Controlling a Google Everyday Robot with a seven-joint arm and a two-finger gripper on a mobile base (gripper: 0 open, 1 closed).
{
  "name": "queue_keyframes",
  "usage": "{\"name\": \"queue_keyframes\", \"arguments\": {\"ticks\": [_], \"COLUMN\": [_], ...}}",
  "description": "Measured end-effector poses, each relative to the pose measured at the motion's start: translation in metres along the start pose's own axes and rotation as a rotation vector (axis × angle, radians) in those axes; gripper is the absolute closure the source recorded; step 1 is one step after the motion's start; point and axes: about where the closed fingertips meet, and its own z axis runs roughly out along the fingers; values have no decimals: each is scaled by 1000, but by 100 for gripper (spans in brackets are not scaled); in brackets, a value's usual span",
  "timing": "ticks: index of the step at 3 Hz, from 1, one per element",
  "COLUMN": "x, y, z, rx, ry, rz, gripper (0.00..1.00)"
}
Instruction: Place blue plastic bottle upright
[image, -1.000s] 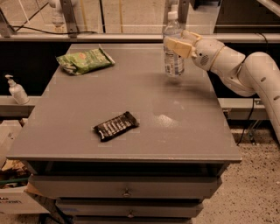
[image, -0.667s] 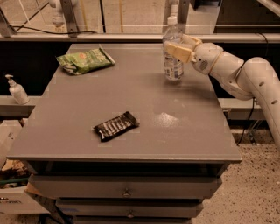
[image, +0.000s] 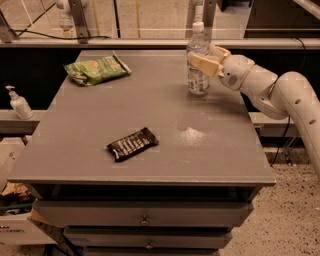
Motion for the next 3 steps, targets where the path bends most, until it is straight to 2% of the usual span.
{"name": "queue_keyframes", "arguments": {"ticks": [3], "x": [-2], "y": [0], "z": [0], "rx": [0], "ry": [0], "rz": [0], "gripper": [13]}}
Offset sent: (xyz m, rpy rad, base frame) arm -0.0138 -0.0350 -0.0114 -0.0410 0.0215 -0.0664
